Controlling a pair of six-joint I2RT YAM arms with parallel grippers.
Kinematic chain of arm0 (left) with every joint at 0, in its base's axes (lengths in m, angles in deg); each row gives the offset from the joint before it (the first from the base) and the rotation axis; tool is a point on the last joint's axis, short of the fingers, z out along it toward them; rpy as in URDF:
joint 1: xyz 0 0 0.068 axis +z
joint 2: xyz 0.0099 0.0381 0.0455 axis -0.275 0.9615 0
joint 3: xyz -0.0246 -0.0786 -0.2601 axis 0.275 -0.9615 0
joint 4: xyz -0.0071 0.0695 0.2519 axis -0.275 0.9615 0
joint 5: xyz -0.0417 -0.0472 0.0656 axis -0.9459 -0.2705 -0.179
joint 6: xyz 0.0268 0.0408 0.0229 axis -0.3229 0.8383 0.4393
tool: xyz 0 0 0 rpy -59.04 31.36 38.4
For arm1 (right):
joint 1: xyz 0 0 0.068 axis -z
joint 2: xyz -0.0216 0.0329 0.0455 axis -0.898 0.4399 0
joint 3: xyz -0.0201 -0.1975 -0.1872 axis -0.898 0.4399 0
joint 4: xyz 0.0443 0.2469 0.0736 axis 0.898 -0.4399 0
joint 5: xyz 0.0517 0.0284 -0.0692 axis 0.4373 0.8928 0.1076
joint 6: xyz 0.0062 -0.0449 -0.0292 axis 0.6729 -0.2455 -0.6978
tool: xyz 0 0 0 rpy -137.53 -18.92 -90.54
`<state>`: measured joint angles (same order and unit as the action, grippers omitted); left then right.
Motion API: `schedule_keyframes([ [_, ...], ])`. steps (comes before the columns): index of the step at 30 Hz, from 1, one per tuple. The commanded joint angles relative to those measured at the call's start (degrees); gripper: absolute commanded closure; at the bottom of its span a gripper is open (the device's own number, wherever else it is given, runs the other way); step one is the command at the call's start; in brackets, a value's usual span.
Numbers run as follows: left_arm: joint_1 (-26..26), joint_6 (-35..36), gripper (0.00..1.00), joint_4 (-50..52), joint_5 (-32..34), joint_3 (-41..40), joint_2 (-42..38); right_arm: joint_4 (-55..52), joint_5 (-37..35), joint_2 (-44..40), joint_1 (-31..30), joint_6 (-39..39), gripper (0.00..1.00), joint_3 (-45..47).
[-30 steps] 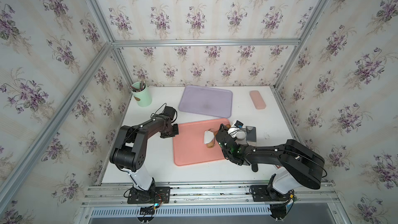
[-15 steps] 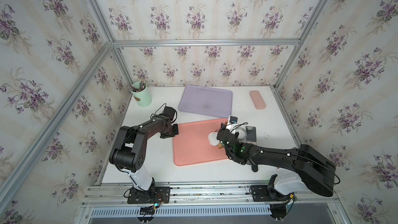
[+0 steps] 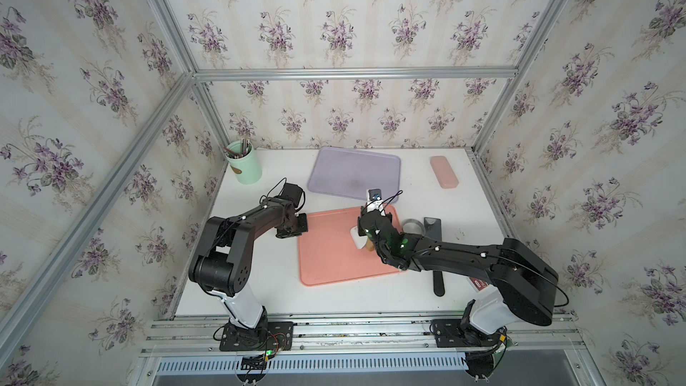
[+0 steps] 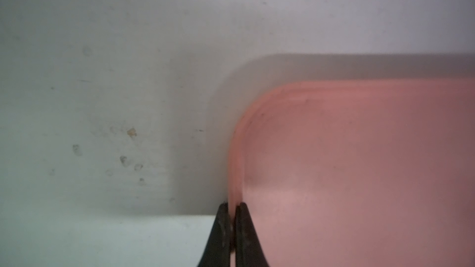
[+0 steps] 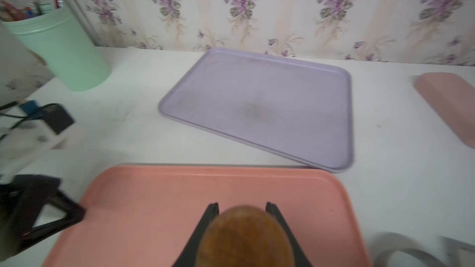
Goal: Roll out the dumpling wrappers from the dough
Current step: Flatten out the dough on the work surface.
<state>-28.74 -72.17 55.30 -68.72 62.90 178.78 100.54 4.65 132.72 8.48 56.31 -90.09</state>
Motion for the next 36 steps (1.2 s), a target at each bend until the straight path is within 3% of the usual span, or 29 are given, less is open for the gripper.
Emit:
schedule_keyframes([
  [1,-0.06,0.58,1.0,1.57,1.15,-0.43,0.59,-3.2,-5.11,-3.46,0.51,-4.25,1.0,0.93],
  [7,-0.06,0.52,1.0,1.59,0.9,0.22,1.02,-5.16,-4.88,-6.19,0.51,-5.63,1.0,-1.17],
  [11,-0.05,0.45,1.0,1.37,1.19,-0.13,0.97,-1.28,3.91,-3.6,-1.08,-6.44,1.0,-3.5],
  [14,-0.06,0.32,1.0,1.38,1.11,-0.12,1.02,-3.2,3.5,1.13,-2.15,-5.26,1.0,-7.88],
  [18,0.01,0.43,1.0,1.54,1.23,-0.19,0.75,0.84,7.59,-1.66,-1.47,-2.79,1.0,-6.48],
  [22,-0.06,0.45,1.0,1.39,0.85,-0.13,0.88,-3.12,8.32,-4.88,5.17,2.95,1.0,-3.41],
  [29,-0.01,0.41,1.0,0.67,0.14,-0.57,1.02,5.5,20.37,-10.02,17.21,2.41,1.0,7.7],
  [36,-0.03,0.49,1.0,0.93,0.59,-0.58,0.87,11.84,23.61,-7.67,21.11,2.95,1.0,13.78],
])
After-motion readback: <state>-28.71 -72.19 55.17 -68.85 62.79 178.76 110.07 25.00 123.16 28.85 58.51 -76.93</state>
